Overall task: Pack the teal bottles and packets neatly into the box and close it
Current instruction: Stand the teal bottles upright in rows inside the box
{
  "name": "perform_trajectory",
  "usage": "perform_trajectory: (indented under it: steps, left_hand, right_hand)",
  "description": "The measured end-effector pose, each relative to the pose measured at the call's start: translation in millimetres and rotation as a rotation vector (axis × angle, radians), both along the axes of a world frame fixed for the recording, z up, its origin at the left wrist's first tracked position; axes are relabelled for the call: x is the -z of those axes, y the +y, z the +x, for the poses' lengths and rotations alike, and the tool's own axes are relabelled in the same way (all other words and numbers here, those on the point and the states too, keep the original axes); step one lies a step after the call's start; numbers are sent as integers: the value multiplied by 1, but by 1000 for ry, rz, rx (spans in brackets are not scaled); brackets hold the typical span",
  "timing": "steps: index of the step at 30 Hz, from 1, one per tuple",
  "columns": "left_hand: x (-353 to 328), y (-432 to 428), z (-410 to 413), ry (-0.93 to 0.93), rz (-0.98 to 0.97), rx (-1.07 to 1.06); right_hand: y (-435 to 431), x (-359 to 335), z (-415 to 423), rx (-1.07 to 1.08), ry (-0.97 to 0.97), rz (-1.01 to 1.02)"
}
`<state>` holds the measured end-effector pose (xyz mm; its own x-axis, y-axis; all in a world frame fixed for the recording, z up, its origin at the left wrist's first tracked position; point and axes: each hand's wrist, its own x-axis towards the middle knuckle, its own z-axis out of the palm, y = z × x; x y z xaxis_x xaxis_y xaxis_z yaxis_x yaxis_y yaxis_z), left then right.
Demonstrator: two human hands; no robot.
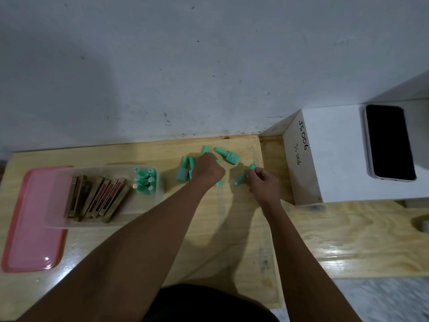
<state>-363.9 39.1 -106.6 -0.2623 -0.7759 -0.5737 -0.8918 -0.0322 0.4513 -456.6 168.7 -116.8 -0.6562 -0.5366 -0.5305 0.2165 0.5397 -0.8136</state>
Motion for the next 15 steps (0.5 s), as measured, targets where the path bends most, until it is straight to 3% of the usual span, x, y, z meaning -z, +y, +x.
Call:
perform_trajectory:
  steps: [4,9,15]
  left_hand:
    - [-5,0,20,224,75,-16]
    - [-27,4,59,529,278,-180]
    - [-60,3,117,735,373,-216]
  right_hand:
    - [0,-8,4,45,-109,-60]
    - [-3,-25,19,112,-271,-200]
    - [-17,-50,56,14,-240,-289]
